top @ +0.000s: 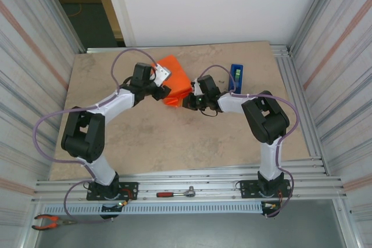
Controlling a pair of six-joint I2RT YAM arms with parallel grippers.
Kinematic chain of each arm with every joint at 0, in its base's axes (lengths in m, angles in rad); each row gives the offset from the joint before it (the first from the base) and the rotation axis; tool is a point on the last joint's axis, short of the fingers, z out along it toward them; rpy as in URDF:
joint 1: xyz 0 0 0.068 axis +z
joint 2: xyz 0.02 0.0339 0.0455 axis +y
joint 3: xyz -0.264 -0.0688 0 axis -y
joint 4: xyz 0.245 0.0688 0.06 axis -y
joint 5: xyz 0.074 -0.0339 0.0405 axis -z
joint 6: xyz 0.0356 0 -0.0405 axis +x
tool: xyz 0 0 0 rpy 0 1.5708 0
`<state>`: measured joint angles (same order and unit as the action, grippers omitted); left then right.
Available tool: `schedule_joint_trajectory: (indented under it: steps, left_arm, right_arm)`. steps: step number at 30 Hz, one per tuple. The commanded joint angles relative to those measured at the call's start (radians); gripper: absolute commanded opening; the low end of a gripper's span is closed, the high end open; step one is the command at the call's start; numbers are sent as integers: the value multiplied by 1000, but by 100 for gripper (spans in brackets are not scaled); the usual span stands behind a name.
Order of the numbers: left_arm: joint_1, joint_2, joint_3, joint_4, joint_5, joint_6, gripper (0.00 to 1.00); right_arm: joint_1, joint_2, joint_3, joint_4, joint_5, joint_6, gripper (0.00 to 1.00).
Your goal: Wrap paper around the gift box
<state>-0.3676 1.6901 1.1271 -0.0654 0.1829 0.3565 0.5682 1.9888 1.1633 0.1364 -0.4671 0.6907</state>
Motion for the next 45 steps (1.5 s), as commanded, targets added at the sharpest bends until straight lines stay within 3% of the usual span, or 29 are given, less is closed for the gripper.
schedule_joint_trajectory:
  steps: [1,7,16,33,38,45]
  left_arm:
    - [-9,-69,-33,-13,26,-5,57]
    - [-101,-107,-123,-37,-46,53,59]
    - [-218,-36,-173,-10,-216,105,62]
    - [-155,-132,-176,-46,-238,130,67]
    - [-193,-129,-247,75,-311,292,74]
    - [-204,-84,-291,214,-410,345,79]
  right_arm:
    - [-6,-37,1,9,8,-16,0]
    - [-23,-31,-24,66,-7,19,0]
    - [-39,-16,-20,106,-25,48,0]
    - [-47,20,-19,178,-32,87,0]
    - [-48,35,-19,201,-34,99,0]
    - [-53,35,-33,222,-38,111,0]
